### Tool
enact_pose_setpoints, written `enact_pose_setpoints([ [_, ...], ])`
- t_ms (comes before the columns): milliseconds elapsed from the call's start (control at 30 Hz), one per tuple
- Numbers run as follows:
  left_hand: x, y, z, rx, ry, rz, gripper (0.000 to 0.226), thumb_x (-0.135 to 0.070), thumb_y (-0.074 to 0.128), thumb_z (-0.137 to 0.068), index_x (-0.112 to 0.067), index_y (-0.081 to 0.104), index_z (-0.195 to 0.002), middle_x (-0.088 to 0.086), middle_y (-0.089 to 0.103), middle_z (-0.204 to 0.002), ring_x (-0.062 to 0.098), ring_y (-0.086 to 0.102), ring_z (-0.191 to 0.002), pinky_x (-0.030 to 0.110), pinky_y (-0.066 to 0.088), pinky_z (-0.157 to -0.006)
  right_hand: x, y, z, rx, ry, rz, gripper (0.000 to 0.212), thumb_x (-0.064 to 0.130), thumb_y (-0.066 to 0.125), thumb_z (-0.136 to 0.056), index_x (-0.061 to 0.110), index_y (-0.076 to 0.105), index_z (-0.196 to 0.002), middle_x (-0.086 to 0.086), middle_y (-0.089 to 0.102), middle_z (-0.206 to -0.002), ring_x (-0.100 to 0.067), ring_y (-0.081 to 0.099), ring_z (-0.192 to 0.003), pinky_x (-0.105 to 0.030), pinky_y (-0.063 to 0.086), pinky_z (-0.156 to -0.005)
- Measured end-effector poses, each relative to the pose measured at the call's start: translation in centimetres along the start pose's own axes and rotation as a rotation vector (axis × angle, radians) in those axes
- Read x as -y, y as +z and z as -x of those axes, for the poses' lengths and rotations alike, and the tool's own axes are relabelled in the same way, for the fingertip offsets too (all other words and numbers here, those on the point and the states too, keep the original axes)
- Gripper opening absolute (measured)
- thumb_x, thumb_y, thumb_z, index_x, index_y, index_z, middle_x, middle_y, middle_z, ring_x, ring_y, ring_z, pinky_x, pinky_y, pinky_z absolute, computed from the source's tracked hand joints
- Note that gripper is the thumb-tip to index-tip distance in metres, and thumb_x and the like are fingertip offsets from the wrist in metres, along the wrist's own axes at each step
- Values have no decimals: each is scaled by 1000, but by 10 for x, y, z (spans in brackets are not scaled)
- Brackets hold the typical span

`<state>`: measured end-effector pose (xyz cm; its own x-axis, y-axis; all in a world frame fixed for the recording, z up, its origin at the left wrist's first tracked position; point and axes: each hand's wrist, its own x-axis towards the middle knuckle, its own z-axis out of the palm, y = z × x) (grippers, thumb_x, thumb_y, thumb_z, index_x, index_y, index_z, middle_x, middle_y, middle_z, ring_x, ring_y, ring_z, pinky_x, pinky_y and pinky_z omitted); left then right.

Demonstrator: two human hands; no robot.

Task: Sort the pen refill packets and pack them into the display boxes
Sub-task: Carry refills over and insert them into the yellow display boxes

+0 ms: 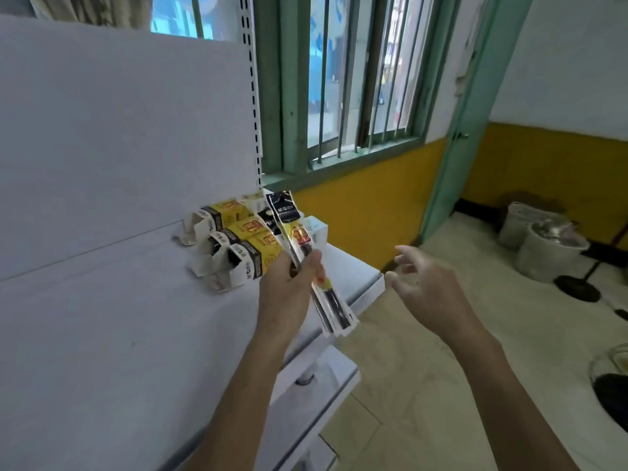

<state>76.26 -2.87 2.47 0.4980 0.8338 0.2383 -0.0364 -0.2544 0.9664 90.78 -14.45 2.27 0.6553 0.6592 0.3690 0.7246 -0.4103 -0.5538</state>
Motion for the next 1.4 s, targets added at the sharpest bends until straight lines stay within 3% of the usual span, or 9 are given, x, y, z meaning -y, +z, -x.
enact_pose_setpoints([
  [133,-10,7,-57,-174,18,-46,24,-32,52,-92,-23,60,-71,1,62,-70,10,53,-63,23,39,-60,1,16,-81,75,-134,16,46,28,58,-89,17,46,-132,1,57,-125,-13,54,-109,-23,43,-85],
  [267,-18,-1,-93,-380,11,-72,26,-33,50,-92,-19,59,-73,0,62,-73,11,57,-69,22,43,-64,18,35,-141,76,-300,-56,39,28,59,-88,17,54,-125,2,59,-123,-3,51,-99,-17,41,-80],
  [367,-8,-19,-102,-573,-93,-46,30,-35,49,-93,-22,55,-67,-2,61,-68,17,62,-71,32,47,-67,34,57,-164,265,-448,-76,38,34,61,-86,21,57,-121,7,59,-119,-1,48,-94,-14,39,-76],
  [533,12,-47,-87,-914,-111,-91,26,-37,48,-93,-23,58,-75,-1,60,-69,18,58,-62,29,46,-56,55,98,-176,699,-599,-6,50,47,67,-77,31,53,-122,10,51,-112,-8,44,-97,-27,40,-84],
  [733,20,-52,-50,-1222,-95,70,20,-27,52,-93,-21,59,-76,0,61,-71,3,61,-53,18,53,-49,51,118,-190,699,-831,154,68,47,70,-72,35,41,-132,9,47,-126,-14,35,-117,-33,30,-92],
  [933,7,-58,-20,-1249,53,259,19,-15,52,-93,-9,59,-76,-2,67,-67,9,65,-59,25,57,-60,57,120,-197,819,-843,-61,68,30,78,-69,26,49,-130,6,49,-119,-13,36,-112,-26,32,-92],
  [1100,-10,-61,-17,-1306,124,320,19,-11,52,-92,-11,58,-73,-6,68,-60,10,67,-59,24,56,-56,71,116,-186,886,-781,-356,61,18,82,-65,23,56,-120,13,47,-107,-10,42,-109,-24,34,-93],
  [1267,-17,-54,-13,-1349,143,91,26,-16,54,-91,-16,61,-67,-7,62,-50,6,51,-39,18,43,-40,68,116,-185,905,-770,-433,57,12,83,-63,29,58,-112,26,46,-102,-11,44,-108,-29,38,-96],
  [1400,-11,-50,-11,-1318,61,-217,28,-23,58,-89,-20,62,-62,-6,59,-43,7,51,-37,18,38,-41,66,116,-185,885,-789,-434,60,13,84,-62,26,58,-115,26,46,-102,-9,44,-107,-27,36,-96],
])
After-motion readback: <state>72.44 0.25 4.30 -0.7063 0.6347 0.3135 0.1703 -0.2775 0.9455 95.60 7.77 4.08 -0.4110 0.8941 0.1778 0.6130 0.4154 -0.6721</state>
